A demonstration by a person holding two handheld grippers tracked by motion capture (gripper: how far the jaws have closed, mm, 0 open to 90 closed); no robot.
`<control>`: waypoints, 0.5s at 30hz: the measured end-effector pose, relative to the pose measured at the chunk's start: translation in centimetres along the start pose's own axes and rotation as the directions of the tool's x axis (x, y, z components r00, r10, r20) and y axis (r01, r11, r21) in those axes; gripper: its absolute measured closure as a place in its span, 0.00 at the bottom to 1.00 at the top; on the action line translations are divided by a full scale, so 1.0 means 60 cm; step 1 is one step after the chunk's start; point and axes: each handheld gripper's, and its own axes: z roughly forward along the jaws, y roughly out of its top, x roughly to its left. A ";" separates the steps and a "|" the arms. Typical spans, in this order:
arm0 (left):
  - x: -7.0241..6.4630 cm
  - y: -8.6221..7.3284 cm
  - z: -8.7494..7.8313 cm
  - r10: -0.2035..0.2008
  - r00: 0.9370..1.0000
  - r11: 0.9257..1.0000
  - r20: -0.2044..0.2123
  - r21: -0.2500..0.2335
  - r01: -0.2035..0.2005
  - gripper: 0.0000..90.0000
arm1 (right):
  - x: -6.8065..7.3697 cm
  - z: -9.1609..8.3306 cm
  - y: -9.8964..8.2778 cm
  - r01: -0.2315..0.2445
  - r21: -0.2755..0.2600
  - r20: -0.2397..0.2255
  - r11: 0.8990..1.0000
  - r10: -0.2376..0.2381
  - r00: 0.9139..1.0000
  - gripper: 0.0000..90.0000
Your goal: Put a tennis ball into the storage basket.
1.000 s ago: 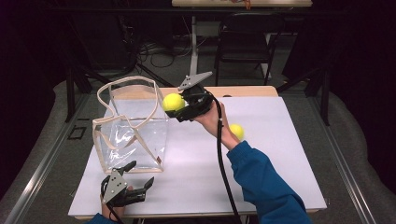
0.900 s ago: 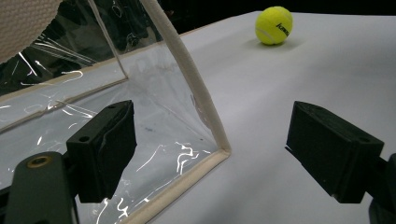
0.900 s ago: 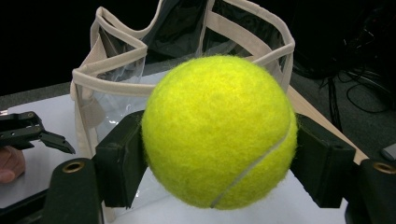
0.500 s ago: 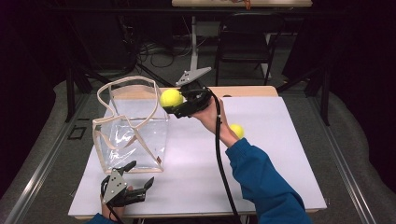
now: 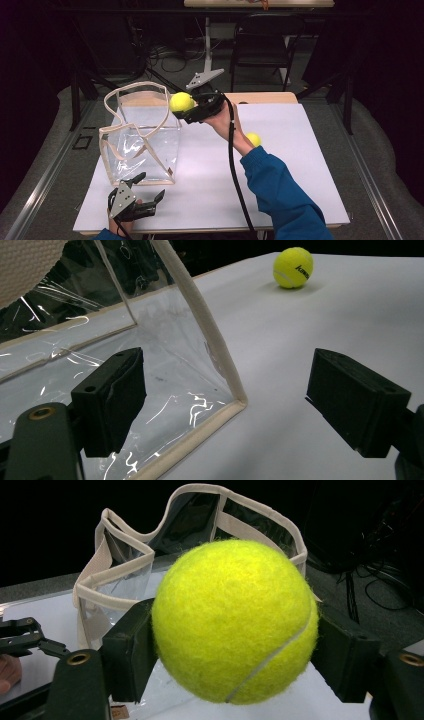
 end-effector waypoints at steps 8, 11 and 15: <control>0.000 0.000 -0.001 0.002 1.000 1.000 -0.001 -0.001 -0.002 0.17 | 0.002 0.003 0.014 0.010 -0.010 0.003 1.000 -0.010 1.000 0.29; 0.001 0.000 -0.001 0.003 1.000 1.000 -0.001 -0.001 -0.003 0.17 | 0.001 0.006 0.018 0.009 -0.012 0.005 1.000 -0.009 1.000 0.29; 0.001 0.000 -0.001 0.003 1.000 1.000 0.000 0.000 -0.003 0.17 | 0.001 0.007 0.023 0.009 -0.013 0.008 1.000 -0.008 1.000 0.29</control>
